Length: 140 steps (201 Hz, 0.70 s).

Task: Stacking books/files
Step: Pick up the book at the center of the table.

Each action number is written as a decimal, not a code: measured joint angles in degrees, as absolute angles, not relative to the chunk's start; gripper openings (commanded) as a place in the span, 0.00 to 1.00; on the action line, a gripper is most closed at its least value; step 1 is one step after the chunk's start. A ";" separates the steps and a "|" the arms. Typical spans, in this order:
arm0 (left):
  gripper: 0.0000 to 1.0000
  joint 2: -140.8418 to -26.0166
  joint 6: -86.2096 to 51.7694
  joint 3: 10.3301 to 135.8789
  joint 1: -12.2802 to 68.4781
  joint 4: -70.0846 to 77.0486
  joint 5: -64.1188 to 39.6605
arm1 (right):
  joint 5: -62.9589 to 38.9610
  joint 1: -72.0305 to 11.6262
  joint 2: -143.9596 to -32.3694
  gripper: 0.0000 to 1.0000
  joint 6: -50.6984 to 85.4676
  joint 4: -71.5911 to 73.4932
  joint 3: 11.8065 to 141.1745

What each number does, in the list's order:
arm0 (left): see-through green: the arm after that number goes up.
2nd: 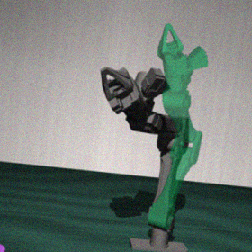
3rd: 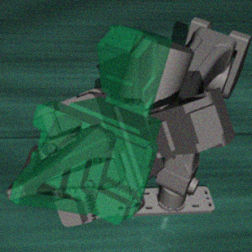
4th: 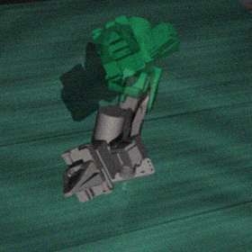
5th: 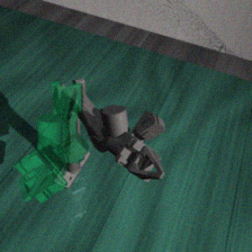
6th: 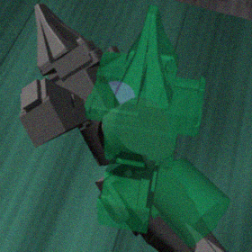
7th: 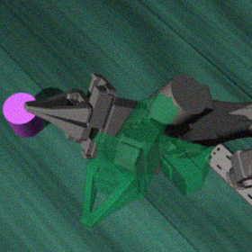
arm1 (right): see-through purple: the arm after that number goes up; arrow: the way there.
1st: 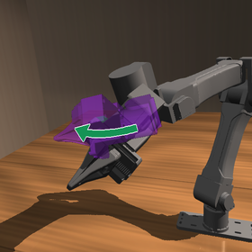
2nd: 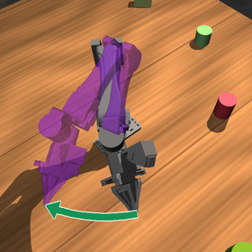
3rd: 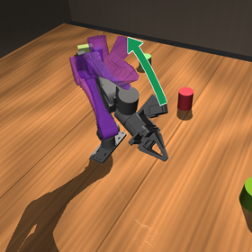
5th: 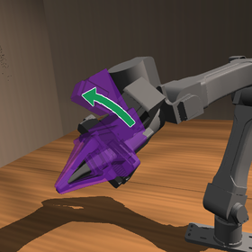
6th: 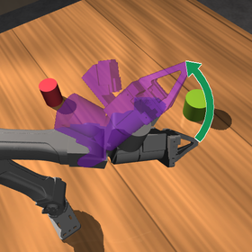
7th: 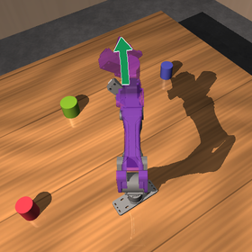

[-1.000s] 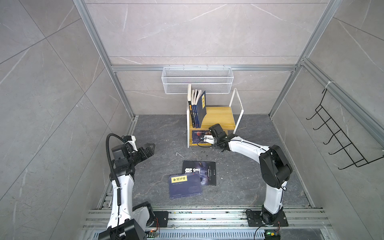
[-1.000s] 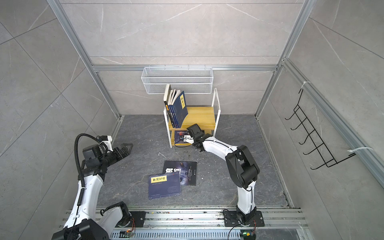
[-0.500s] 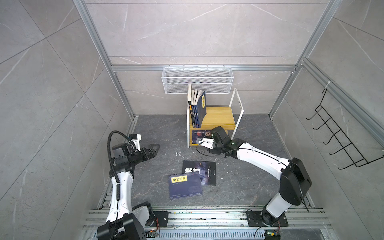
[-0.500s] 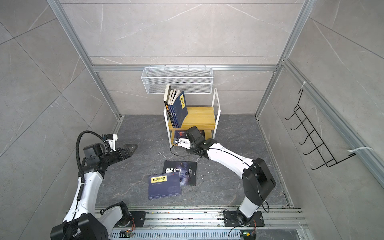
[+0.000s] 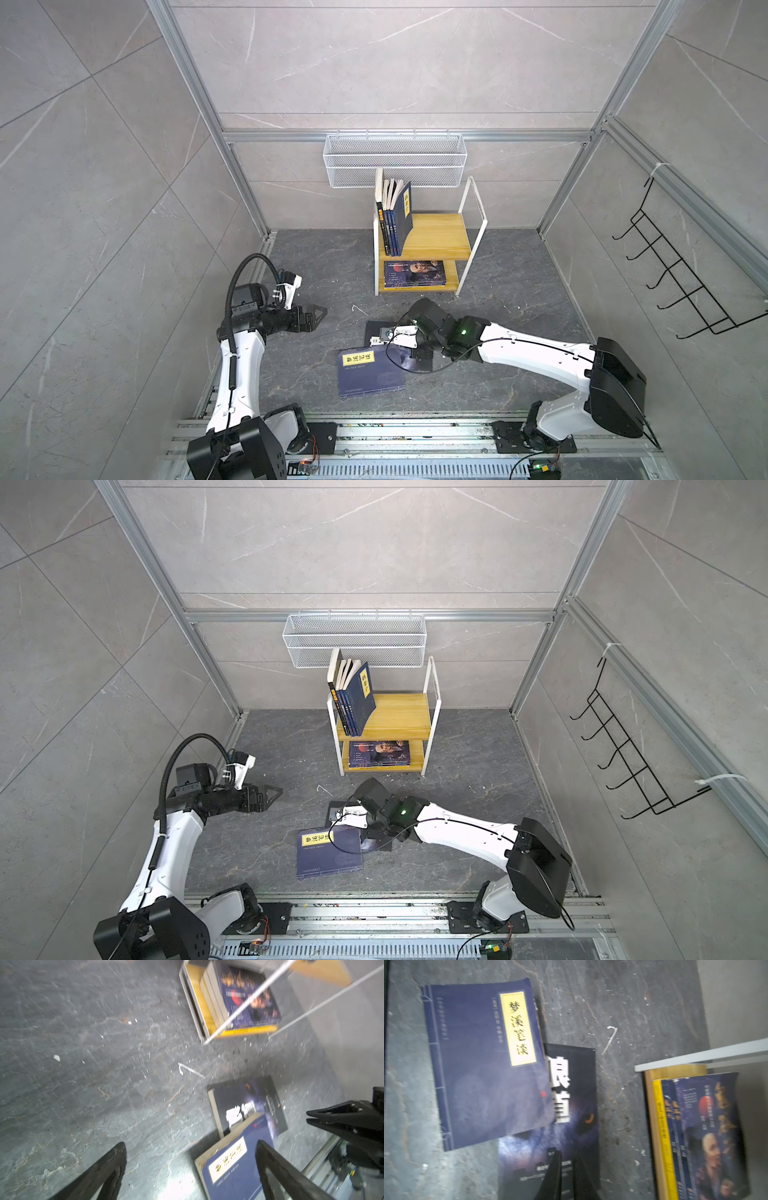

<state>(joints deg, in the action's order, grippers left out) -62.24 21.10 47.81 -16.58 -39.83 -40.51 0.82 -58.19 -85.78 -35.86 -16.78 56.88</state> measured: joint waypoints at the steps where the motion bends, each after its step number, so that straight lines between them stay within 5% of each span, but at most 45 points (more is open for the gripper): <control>1: 0.96 -62.24 21.26 47.77 -16.56 -39.90 -40.51 | 0.80 -58.30 -85.78 0.12 -35.73 -16.69 56.75; 96: 0.99 -63.44 33.06 43.92 -14.85 -43.33 -45.67 | 5.04 -61.89 -98.91 0.07 -32.97 -6.59 54.96; 140: 0.99 -70.48 38.17 45.95 -9.26 -46.89 -40.03 | 8.19 -60.93 -103.09 0.05 -32.99 -2.92 56.90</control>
